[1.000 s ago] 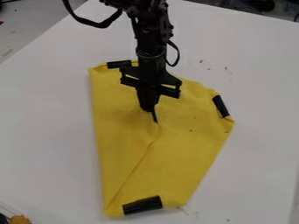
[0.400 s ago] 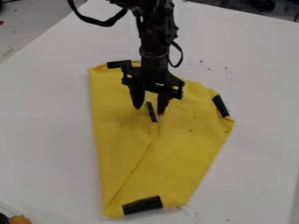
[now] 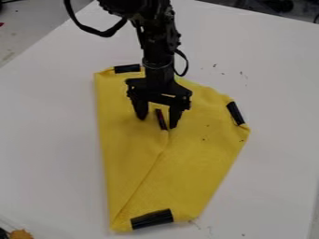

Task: Move the yellow cloth from the middle part of the table to the bottom left side of the table

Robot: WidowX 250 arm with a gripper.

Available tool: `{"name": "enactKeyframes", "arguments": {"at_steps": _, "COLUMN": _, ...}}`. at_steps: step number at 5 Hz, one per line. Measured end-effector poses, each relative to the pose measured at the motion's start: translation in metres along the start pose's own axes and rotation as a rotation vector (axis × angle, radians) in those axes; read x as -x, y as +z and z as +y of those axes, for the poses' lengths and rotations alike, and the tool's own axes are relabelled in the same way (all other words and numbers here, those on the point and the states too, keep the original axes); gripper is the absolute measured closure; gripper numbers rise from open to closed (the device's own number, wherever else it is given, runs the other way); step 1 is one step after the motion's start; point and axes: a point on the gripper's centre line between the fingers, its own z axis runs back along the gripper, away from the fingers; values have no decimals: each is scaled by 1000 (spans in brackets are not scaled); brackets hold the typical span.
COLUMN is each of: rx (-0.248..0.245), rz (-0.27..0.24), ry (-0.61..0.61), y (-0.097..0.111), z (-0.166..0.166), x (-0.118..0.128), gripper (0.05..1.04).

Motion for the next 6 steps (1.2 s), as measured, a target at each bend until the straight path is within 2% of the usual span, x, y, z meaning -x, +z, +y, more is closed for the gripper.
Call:
{"name": "enactKeyframes", "arguments": {"at_steps": 2, "rx": 5, "rz": 3, "ry": -4, "y": -1, "z": 6, "x": -1, "gripper": 716}}
{"name": "enactKeyframes", "arguments": {"at_steps": 3, "rx": -15, "rz": 21, "ry": -4, "y": 3, "z": 6, "x": -2, "gripper": 905}}
{"name": "enactKeyframes", "arguments": {"at_steps": 4, "rx": -49, "rz": 17, "ry": 18, "y": 17, "z": 10, "x": -2, "gripper": 1002}}
{"name": "enactKeyframes", "arguments": {"at_steps": 5, "rx": -96, "rz": -68, "ry": 76, "y": 55, "z": 26, "x": 0, "gripper": 1019}}
{"name": "enactKeyframes", "arguments": {"at_steps": 6, "rx": -112, "rz": -83, "ry": 194, "y": 57, "z": 68, "x": 17, "gripper": 1021}}
